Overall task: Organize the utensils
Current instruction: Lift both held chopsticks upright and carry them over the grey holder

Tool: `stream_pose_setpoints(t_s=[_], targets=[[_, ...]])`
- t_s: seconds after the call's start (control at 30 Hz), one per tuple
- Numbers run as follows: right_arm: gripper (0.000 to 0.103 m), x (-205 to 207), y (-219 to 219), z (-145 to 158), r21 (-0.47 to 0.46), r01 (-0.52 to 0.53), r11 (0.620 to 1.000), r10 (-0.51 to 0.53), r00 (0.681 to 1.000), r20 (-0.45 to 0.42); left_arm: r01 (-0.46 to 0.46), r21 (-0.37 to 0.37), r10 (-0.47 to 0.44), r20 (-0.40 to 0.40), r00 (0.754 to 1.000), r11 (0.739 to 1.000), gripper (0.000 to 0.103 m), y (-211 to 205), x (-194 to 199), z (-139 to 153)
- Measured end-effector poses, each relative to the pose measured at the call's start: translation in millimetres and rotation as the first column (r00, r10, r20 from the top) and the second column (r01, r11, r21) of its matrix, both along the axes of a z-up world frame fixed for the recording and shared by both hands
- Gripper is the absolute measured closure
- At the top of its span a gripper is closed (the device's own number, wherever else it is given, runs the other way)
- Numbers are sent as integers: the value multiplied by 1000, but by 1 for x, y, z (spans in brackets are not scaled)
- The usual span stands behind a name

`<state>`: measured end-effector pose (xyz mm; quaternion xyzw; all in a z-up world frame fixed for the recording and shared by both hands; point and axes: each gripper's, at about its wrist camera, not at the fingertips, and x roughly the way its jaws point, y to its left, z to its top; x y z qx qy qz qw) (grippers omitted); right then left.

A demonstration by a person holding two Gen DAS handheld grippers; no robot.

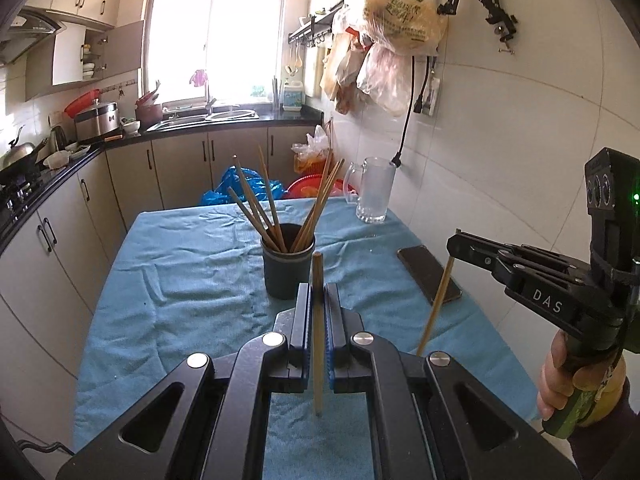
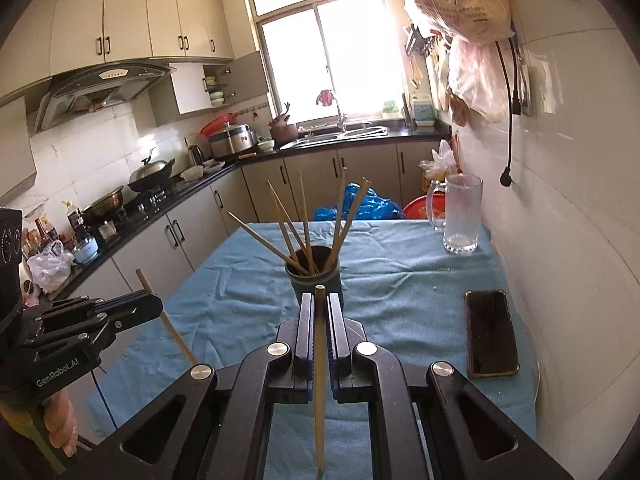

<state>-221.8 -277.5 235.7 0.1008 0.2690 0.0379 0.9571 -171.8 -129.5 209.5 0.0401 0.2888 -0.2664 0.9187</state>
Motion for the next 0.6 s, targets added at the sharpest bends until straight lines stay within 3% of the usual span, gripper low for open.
stream_pose_setpoints(t_s=[0.6], targets=[[97, 11, 18, 31, -34, -20, 999, 22, 998, 60, -34, -8, 35, 46, 998, 999, 98, 9, 8, 27]])
